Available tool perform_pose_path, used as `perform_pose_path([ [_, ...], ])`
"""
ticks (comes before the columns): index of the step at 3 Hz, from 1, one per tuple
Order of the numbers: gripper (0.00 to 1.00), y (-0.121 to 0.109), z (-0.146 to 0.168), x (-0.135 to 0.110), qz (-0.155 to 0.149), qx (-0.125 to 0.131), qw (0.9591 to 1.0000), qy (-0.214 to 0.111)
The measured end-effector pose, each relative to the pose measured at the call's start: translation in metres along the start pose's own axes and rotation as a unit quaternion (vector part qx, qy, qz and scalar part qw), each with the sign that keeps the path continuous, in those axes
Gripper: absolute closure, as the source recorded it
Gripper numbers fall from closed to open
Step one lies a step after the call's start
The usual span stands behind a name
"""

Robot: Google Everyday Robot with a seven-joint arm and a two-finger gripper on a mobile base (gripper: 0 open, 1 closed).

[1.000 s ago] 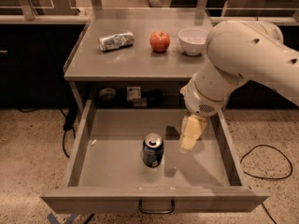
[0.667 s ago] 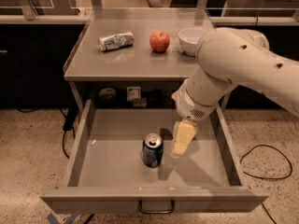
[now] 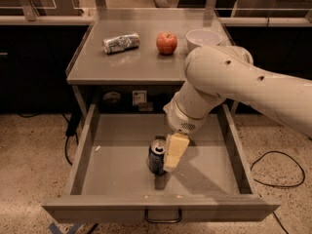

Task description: Pick pepsi can from top drawer and place on counter

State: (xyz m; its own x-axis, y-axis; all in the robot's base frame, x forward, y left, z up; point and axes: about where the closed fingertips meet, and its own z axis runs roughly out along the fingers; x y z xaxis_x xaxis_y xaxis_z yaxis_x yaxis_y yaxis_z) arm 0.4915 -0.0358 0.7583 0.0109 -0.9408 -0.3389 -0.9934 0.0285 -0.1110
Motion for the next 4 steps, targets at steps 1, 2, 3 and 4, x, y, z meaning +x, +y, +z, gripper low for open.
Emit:
perform_pose_path([
  [1,0.0,0.005,0.029,-0.008,-0.009,-0.005,0.9999,-0.005],
  [2,0.0,0.011,0.046,-0.012,-0.011,-0.015,0.9997,-0.017],
  [3,0.0,0.011,0.046,-0.012,-0.011,-0.015,0.9997,-0.017],
  [4,0.0,0.007,0.054,-0.015,-0.019,-0.017,0.9994,-0.023],
])
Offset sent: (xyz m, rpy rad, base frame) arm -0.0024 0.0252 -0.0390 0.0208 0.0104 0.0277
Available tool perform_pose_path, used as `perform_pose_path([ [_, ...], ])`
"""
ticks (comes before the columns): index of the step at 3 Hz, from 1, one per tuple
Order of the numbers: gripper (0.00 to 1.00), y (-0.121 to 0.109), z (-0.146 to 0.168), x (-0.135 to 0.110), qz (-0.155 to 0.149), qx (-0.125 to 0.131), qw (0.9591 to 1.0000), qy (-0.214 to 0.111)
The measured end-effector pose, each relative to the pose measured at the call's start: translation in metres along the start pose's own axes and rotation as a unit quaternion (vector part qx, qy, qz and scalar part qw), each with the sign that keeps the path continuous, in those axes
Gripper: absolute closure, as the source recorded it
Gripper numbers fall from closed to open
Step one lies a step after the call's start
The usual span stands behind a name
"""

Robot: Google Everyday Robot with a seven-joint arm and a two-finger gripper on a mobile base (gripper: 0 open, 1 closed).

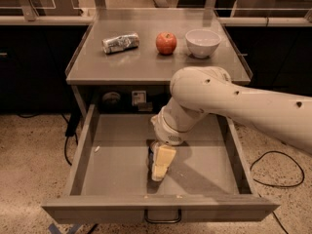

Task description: Pick pepsi can from top drawer and place on counter

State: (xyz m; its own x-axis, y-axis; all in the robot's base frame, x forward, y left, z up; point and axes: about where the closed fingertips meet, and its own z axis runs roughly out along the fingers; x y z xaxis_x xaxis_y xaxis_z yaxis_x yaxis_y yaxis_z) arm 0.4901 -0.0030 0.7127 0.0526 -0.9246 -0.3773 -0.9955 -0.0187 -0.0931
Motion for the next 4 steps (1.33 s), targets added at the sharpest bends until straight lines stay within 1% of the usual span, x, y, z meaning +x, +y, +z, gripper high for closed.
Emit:
perform_pose_path([
  [2,0.0,-0.005,0.009,0.01,0.006,0.005,0.9996,-0.028],
  [4,0.0,-0.003,0.018,0.018,0.012,-0.002,0.999,-0.044],
])
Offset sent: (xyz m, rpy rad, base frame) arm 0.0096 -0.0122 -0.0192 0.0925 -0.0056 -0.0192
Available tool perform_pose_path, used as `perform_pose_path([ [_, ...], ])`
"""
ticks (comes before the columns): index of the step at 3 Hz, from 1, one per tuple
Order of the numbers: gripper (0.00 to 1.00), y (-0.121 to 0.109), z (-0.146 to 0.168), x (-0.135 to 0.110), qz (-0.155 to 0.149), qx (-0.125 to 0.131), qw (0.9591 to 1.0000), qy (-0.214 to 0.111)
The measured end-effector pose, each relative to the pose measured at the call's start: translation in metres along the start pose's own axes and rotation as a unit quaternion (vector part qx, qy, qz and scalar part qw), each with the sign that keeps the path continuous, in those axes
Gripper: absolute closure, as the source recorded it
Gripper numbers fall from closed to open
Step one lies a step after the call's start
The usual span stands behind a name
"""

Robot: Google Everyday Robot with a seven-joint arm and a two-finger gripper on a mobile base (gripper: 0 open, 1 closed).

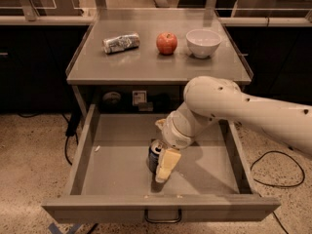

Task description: Pick pepsi can from top drawer and place on counter

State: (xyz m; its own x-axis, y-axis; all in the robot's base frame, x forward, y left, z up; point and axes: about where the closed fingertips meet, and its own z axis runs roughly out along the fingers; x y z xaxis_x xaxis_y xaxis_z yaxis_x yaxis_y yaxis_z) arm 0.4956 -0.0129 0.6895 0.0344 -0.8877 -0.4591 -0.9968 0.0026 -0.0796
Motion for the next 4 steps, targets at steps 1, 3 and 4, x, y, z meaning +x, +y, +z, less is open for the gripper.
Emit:
perform_pose_path([
  [1,0.16,0.001,0.0109,-0.0015,0.001,-0.02,0.9998,-0.008],
  [3,0.61,0.0011,0.0112,-0.0014,0.001,-0.02,0.9998,-0.008],
  [4,0.86,0.0011,0.0112,-0.0014,0.001,-0.02,0.9998,-0.008],
])
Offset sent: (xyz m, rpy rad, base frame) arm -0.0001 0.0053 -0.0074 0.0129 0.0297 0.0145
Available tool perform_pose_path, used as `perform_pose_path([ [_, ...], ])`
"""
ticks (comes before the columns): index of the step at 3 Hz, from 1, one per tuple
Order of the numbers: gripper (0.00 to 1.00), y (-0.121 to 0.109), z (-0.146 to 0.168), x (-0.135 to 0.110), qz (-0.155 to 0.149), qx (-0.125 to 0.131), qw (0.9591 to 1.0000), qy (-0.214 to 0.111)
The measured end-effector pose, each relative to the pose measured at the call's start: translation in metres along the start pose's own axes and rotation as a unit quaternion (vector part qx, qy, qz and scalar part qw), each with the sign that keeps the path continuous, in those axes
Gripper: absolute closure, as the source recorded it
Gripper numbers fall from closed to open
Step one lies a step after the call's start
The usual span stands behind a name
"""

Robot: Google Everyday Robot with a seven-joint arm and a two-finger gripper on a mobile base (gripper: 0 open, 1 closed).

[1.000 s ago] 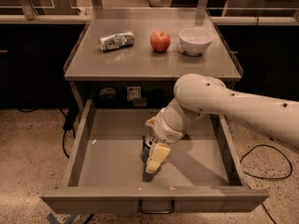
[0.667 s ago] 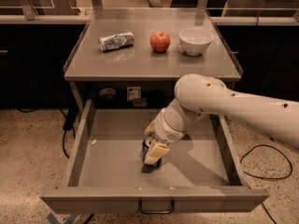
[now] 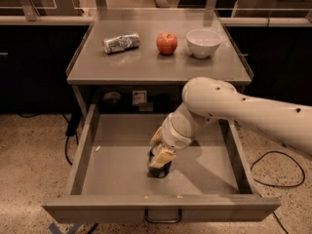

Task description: Pick pepsi can from top drawer and place on counter

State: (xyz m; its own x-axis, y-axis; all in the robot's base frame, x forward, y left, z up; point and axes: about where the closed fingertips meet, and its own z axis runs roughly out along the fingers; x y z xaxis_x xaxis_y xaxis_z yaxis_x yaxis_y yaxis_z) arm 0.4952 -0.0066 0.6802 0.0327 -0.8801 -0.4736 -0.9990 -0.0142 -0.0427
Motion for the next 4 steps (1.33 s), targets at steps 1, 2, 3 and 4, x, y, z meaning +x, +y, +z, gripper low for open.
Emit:
perform_pose_path([
  [1,1.0,0.0,0.0,0.0,0.0,0.0,1.0,0.0],
  [2,1.0,0.0,0.0,0.0,0.0,0.0,1.0,0.0],
  [3,1.0,-0.002,-0.016,-0.004,-0.005,0.008,0.9999,0.013],
  [4,1.0,-0.005,-0.044,-0.015,-0.014,0.014,0.9994,0.029],
])
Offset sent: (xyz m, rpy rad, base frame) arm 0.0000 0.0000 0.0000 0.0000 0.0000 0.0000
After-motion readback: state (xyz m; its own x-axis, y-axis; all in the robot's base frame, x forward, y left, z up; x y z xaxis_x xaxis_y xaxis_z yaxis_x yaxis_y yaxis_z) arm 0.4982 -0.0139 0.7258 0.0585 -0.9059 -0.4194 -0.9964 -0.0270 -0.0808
